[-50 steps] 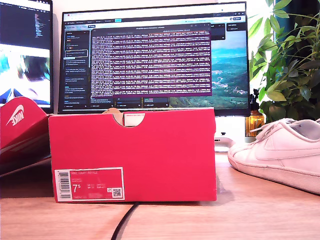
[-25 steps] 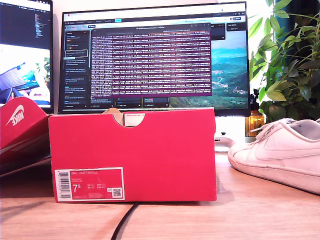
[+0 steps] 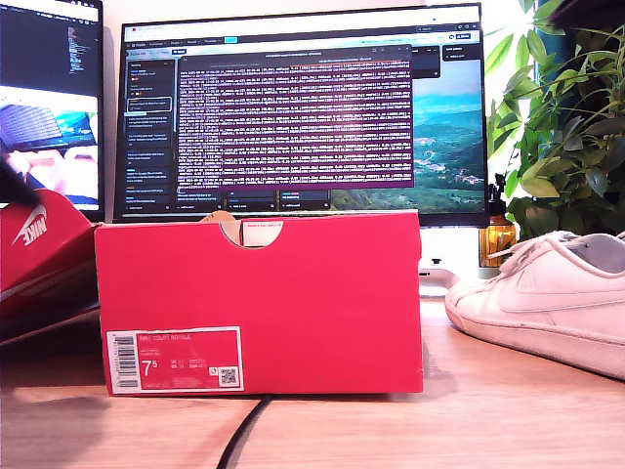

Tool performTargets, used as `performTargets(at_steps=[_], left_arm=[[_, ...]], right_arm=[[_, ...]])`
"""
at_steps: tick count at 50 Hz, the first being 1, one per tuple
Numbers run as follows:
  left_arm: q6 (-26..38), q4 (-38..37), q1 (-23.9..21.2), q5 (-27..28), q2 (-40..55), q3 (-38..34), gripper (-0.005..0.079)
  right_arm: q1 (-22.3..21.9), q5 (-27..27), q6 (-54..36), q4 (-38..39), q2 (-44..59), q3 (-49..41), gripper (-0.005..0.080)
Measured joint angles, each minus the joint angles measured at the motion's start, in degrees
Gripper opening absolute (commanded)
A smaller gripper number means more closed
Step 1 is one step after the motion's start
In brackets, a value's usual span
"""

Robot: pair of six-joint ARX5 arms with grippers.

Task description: Pack the white shoes by picking the first shoe and placing it inside the red shoebox, left side, then picking and rotating the second shoe and placing it in the shoebox

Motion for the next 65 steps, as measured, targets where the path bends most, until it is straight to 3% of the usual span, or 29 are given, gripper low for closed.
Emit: performTargets(at_steps=[9,21,31,39,55,65], left_arm=[[-0.09,2.51,-4.42,-9.6,6.47,0.0,-0.0019],[-2.1,9.01,-5.66,-16.24,14.19,0.0,-0.0019],[-3.91,13.62,-5.68,-16.68,17.99,0.0,-0.0019],[-4.55,16.48,-5.68,-16.68,19.21,0.0,-0.0019],[-4.61,20.37,-5.73,-13.62,21.9,0.0,-0.0019],[-5.01,20.37,-5.7,-13.42,21.9,0.0,-0.0019]], right_arm=[[0.0,0.0,-3.17,-11.21,8.52,8.96,-0.0012],[0.2,0.42,-8.81,-27.96,17.99,18.18,-0.001],[1.6,4.96,-15.58,-35.54,23.56,18.45,0.0037],[2.86,8.07,-18.08,-36.15,25.24,18.45,0.0083],[4.55,11.45,-21.0,-39.67,26.21,18.45,0.0382],[4.85,16.66,-23.37,-40.85,28.89,18.45,0.0411]])
